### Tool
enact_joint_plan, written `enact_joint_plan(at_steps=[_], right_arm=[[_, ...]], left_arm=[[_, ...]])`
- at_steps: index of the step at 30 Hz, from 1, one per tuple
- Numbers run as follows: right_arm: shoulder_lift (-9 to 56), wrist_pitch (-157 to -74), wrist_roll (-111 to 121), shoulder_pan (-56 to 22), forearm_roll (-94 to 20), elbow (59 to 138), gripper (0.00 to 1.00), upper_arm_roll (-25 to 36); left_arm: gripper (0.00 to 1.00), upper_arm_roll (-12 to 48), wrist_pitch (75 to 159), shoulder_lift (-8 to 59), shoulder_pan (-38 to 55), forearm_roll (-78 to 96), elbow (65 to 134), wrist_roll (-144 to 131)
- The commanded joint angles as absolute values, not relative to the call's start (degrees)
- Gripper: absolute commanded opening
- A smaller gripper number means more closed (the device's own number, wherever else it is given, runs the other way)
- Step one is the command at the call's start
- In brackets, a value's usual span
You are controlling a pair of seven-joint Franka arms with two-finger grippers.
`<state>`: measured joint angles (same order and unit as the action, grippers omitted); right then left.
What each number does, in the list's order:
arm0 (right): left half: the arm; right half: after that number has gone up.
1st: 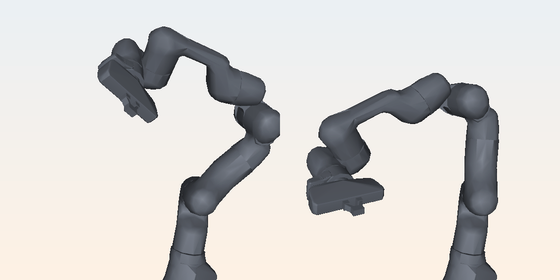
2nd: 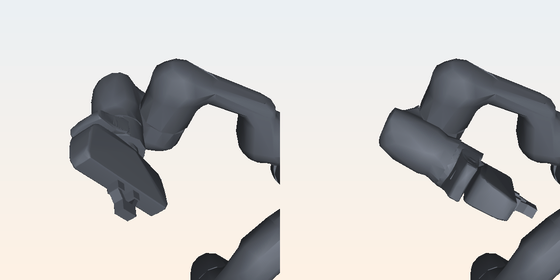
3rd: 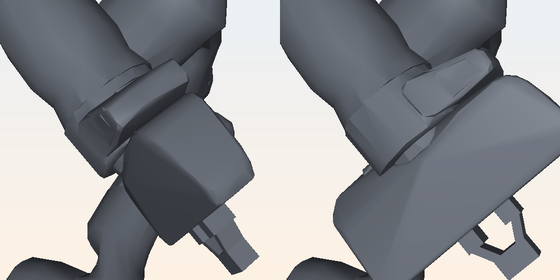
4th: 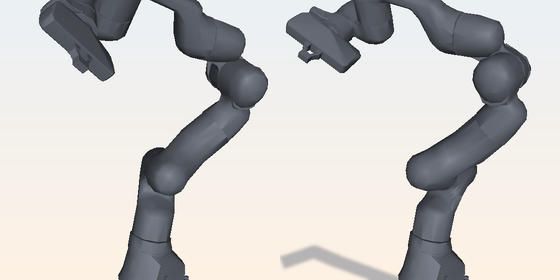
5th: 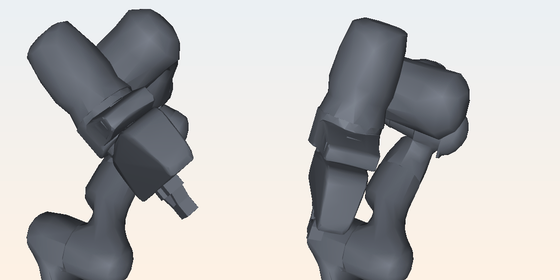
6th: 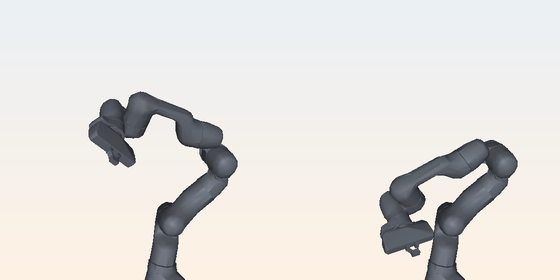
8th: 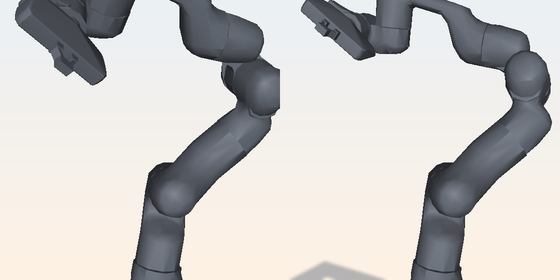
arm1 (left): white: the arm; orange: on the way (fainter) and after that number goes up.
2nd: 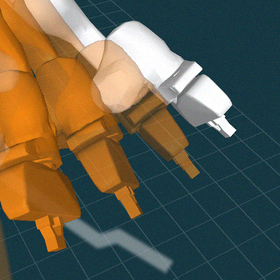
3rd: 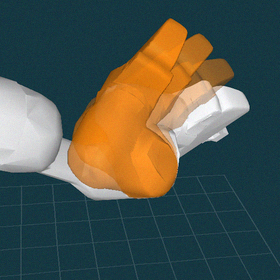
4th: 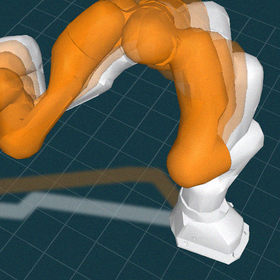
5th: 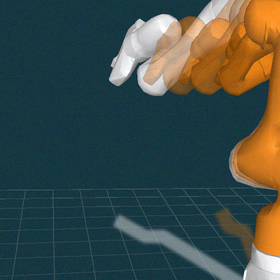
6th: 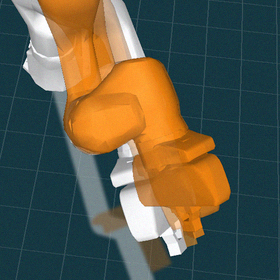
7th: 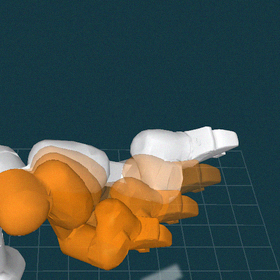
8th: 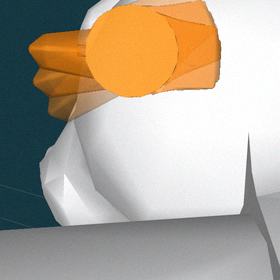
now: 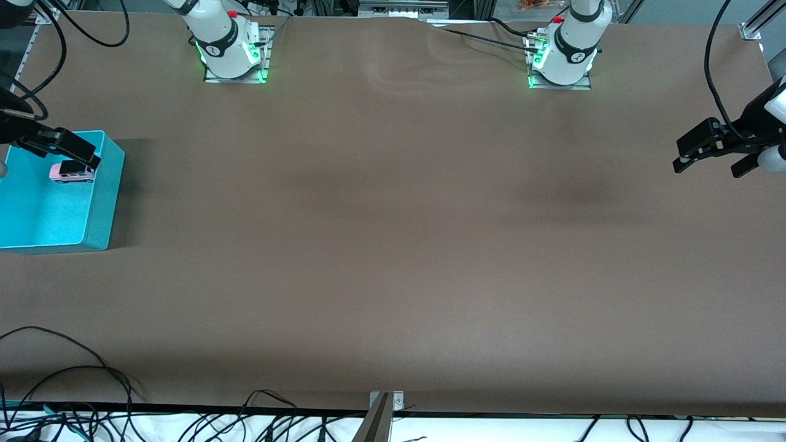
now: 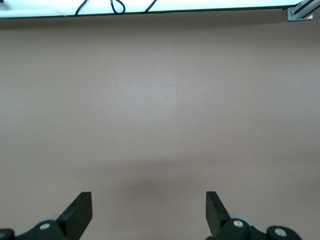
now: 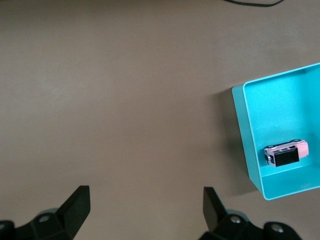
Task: Wind and store pink jeep toy
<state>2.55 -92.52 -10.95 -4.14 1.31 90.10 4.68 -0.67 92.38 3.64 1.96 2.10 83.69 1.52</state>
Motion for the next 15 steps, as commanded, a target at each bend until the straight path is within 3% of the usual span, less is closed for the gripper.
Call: enact_joint_plan(at_steps=[1, 15], right_arm=[[2.4, -91.6, -9.0, -4.0, 1.8, 88.2, 1.0, 4.9], [-2.8, -97.5, -6.0, -2.3, 1.9, 96.4, 1.0, 4.0]], left_arm=[[1.0, -0.6, 91.3, 3.7, 2.1, 0.7, 82.4, 2.4], [1.0, -0.5, 91.3, 3.7, 2.1, 0.7, 82.4, 2.4]])
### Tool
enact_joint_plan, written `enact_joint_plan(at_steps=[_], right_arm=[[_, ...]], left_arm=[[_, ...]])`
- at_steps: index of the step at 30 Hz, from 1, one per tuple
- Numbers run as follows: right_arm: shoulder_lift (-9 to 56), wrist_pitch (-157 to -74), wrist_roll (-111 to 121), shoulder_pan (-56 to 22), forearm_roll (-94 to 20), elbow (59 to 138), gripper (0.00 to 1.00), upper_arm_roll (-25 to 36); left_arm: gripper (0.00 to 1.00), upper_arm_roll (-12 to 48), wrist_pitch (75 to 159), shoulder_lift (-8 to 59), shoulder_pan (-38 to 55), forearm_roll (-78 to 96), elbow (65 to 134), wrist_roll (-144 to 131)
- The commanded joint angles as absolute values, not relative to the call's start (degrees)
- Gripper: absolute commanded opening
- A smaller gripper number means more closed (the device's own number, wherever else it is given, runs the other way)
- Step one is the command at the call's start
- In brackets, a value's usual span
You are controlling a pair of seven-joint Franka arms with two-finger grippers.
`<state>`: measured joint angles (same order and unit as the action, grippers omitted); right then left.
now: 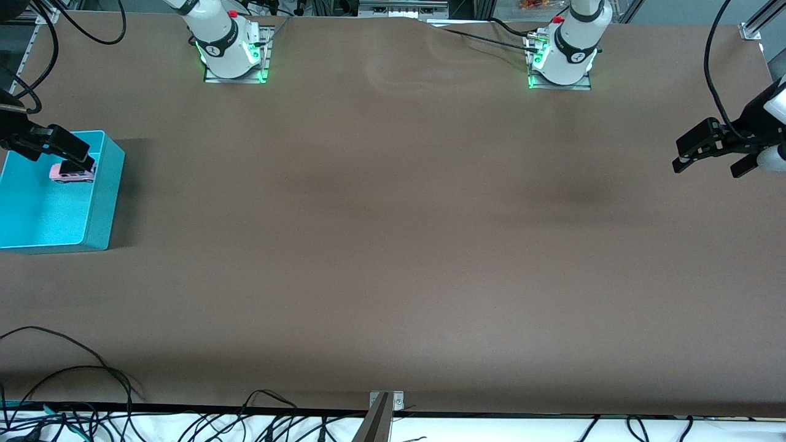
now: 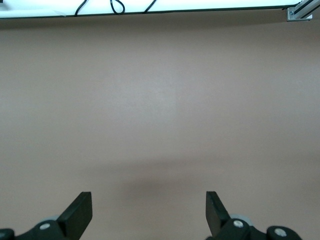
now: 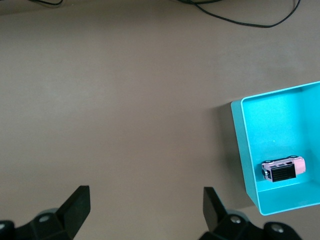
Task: Wind and store pink jeep toy
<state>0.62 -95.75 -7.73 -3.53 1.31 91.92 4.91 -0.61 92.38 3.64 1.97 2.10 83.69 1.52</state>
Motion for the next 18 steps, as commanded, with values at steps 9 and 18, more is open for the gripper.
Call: enact_joint_plan(at_steps=[9, 18], right_arm=[[-3.5, -96.5, -5.6, -0.5, 1.8, 97.2, 1.0, 2.5], [-3.5, -93.6, -2.3, 0.4, 1.8, 96.8, 1.0, 2.5]], left_arm=[[1.0, -0.7, 91.3, 3.8, 2.1, 0.7, 82.4, 2.4], [1.0, -1.0, 91.4, 3.9, 1.8, 0.7, 82.4, 2.5]])
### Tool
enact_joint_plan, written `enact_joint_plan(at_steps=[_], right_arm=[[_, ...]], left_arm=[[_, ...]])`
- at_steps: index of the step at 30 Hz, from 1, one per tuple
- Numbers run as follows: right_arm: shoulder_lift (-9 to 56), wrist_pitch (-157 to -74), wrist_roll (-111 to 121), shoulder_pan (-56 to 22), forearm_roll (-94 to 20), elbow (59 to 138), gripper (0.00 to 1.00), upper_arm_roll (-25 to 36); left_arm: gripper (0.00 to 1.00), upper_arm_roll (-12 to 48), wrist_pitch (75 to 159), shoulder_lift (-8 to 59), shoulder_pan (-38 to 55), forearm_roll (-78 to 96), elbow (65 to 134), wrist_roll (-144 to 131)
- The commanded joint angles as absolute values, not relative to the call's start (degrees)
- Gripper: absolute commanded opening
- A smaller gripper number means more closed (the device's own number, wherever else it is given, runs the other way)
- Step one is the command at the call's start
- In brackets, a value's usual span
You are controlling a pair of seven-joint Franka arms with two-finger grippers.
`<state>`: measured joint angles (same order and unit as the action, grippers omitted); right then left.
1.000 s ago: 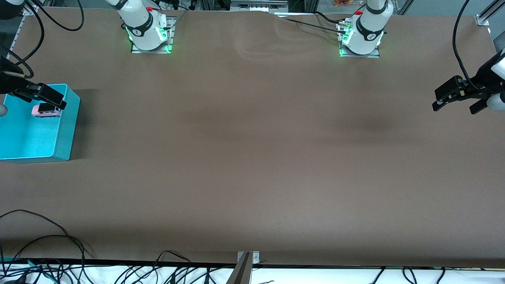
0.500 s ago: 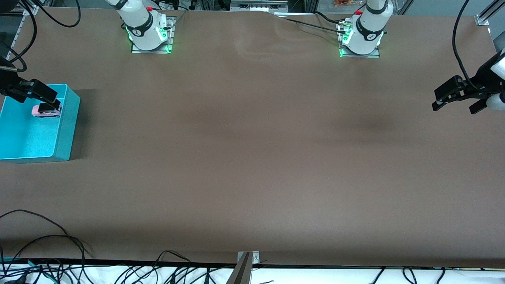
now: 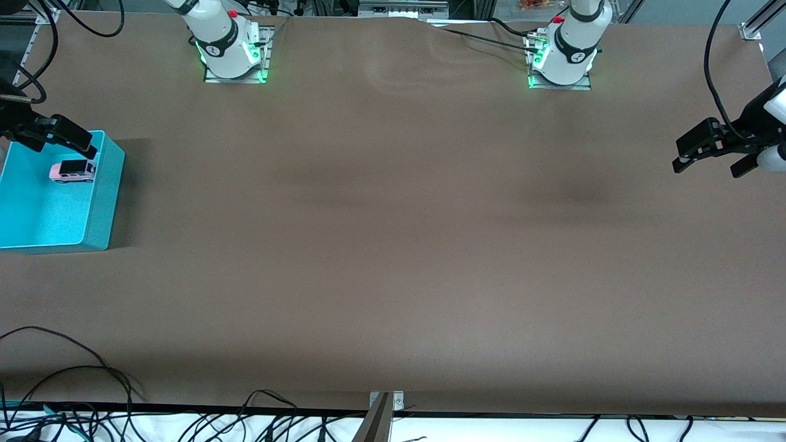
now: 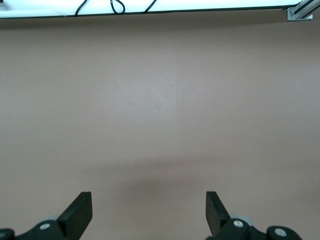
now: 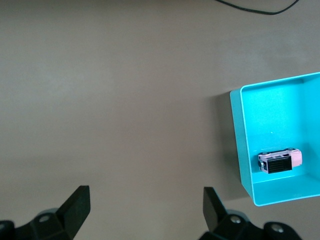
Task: Wind and store pink jeep toy
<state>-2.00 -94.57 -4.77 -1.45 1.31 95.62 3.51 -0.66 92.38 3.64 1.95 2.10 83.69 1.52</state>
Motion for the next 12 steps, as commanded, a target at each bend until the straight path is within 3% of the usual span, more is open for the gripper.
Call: enact_joint_plan(at_steps=[1, 12], right_arm=[[-3.5, -93.3, -2.3, 0.4, 1.8, 96.8, 1.0, 2.5], [-3.8, -91.3, -2.5, 0.4, 1.8, 96.7, 1.0, 2.5]], left_arm=[[1.0, -1.0, 91.4, 3.9, 1.7, 0.7, 82.4, 2.5], [1.0, -0.7, 91.4, 3.8, 1.8, 0.7, 82.4, 2.4]])
